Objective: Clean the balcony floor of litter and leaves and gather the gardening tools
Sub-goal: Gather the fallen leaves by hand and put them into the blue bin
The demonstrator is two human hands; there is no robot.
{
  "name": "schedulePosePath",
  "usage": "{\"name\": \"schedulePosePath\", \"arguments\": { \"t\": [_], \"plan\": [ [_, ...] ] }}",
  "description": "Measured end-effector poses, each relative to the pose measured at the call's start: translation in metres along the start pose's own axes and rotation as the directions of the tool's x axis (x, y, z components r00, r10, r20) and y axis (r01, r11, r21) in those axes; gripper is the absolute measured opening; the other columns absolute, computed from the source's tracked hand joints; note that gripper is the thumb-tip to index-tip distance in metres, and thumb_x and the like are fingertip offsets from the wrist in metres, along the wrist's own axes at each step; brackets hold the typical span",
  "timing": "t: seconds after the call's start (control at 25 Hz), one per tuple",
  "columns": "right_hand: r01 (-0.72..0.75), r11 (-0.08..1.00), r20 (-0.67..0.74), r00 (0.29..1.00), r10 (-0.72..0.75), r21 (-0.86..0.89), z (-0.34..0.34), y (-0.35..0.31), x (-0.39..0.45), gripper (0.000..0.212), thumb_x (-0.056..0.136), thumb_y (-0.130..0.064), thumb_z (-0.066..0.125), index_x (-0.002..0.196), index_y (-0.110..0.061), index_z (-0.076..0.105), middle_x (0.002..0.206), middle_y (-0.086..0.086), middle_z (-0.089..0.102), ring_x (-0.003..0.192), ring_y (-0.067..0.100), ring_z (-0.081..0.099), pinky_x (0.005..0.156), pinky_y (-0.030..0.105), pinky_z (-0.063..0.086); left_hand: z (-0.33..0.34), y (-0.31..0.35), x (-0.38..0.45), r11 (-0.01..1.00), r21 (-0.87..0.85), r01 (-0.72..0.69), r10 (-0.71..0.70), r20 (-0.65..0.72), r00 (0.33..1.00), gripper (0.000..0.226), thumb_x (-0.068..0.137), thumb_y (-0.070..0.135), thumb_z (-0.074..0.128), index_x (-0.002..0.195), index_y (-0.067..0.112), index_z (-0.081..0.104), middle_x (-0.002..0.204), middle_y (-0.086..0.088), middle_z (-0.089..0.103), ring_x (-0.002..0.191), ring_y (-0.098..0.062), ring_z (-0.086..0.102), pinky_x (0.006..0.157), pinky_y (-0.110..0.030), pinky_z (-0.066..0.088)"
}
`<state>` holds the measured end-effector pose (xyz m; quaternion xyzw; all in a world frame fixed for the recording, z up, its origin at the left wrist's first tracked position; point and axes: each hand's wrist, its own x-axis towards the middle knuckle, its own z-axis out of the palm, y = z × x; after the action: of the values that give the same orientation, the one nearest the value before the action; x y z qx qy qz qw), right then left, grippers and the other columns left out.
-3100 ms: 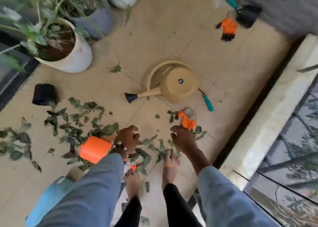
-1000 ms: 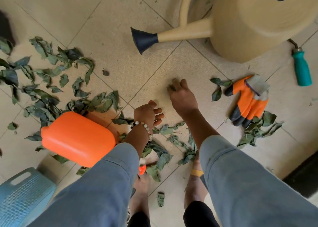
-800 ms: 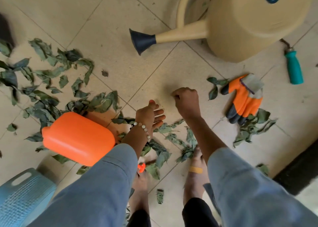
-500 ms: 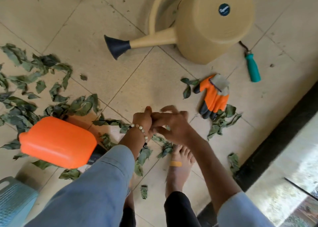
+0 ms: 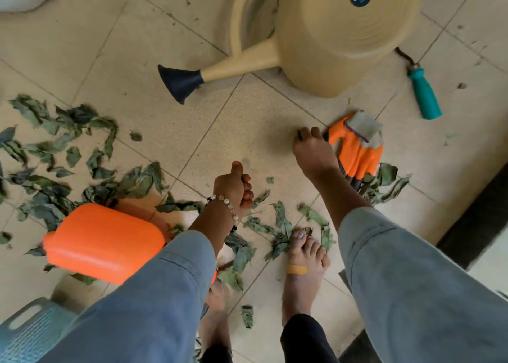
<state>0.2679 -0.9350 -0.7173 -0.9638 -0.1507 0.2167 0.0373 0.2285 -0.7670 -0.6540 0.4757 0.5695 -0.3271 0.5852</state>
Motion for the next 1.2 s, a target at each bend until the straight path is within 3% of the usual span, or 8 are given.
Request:
{"name": "schedulePosePath", "arguments": {
  "t": [0.16,0.32,0.52,0.6,0.72,0.84,1.08,1.2],
  "plan": [
    [-0.079,0.934,-0.118,0.985,0.128,0.348,0.003,-0.006,-0.011,0.014,0.075,0.009,0.060,0.086,0.005,0.069,0.088,0.022,0.067,0.083,0.036,0.063,0.067,0.041,0.055,0.012,-0.003,-0.006,0.999,-0.047,0.008,-0.007,0.028,1.000,0.046,0.104,0.034,0.037,0.069,0.007,0.048,0.053,-0.005,0.049,0.047,-0.015,0.049,0.036,-0.019,0.042],
    [-0.197,0.104,0.133,0.889,0.438,0.975,-0.022,-0.042,-0.066,0.016,0.077,-0.003,0.073,0.084,-0.018,0.076,0.082,0.001,0.074,0.072,0.014,0.070,0.074,0.029,0.056,0.032,-0.008,-0.021,1.000,0.018,-0.014,0.011,0.109,0.994,0.046,0.106,0.029,0.032,0.083,-0.002,0.058,0.089,-0.024,0.064,0.080,-0.030,0.063,0.078,-0.042,0.056],
    [0.059,0.614,-0.226,0.954,0.197,0.787,-0.034,-0.036,-0.130,0.010,0.073,-0.008,0.065,0.076,-0.012,0.074,0.091,0.003,0.072,0.078,0.023,0.063,0.075,0.036,0.049,0.067,-0.030,-0.042,0.959,0.282,-0.021,0.002,0.069,0.998,0.041,0.098,0.039,0.051,0.086,0.002,0.063,0.085,-0.018,0.067,0.068,-0.025,0.062,0.066,-0.034,0.055],
    [0.172,0.472,-0.207,0.978,0.023,0.865,-0.044,0.001,-0.140,0.008,0.079,-0.011,0.067,0.080,-0.011,0.076,0.091,0.004,0.072,0.084,0.021,0.065,0.078,0.036,0.051,0.080,-0.039,-0.048,0.949,0.313,-0.044,0.030,0.049,0.998,0.034,0.097,0.031,0.055,0.079,0.002,0.059,0.065,-0.011,0.064,0.050,-0.017,0.057,0.047,-0.021,0.049],
    [-0.143,0.119,0.075,0.891,0.447,0.983,-0.049,0.057,-0.145,0.010,0.082,-0.023,0.067,0.084,-0.021,0.077,0.089,0.006,0.072,0.091,0.025,0.066,0.081,0.029,0.048,0.091,-0.040,-0.050,0.936,0.349,-0.039,0.016,0.070,0.997,0.041,0.100,0.034,0.048,0.072,0.006,0.057,0.039,0.004,0.042,0.031,-0.006,0.034,0.034,-0.012,0.024],
    [-0.704,0.464,0.195,0.639,0.744,0.538,-0.009,0.104,-0.135,0.027,0.088,-0.009,0.054,0.109,-0.016,0.070,0.120,0.017,0.060,0.112,0.034,0.051,0.093,0.036,0.040,0.098,-0.041,-0.048,0.935,0.354,-0.037,0.012,0.072,0.997,0.046,0.101,0.043,0.041,0.074,0.008,0.054,0.036,0.007,0.030,0.029,-0.006,0.026,0.036,-0.011,0.019],
    [-0.566,0.609,0.021,0.742,0.670,0.556,0.034,0.124,-0.125,0.027,0.086,-0.003,0.050,0.104,-0.009,0.070,0.117,0.012,0.061,0.109,0.034,0.052,0.086,0.043,0.045,0.108,-0.049,-0.037,0.922,0.386,-0.030,0.003,0.071,0.997,0.049,0.101,0.046,0.038,0.067,0.011,0.046,0.037,0.007,0.028,0.032,-0.007,0.023,0.040,-0.015,0.019],
    [-0.522,0.216,-0.014,0.364,0.931,0.825,0.034,0.123,-0.146,0.016,0.082,-0.009,0.061,0.092,-0.007,0.074,0.103,0.009,0.070,0.090,0.024,0.065,0.079,0.038,0.054,0.111,-0.054,-0.037,0.902,0.432,-0.022,-0.006,0.064,0.998,0.048,0.101,0.045,0.038,0.069,0.010,0.048,0.037,0.007,0.028,0.034,-0.008,0.023,0.043,-0.020,0.022]
  ]
}}
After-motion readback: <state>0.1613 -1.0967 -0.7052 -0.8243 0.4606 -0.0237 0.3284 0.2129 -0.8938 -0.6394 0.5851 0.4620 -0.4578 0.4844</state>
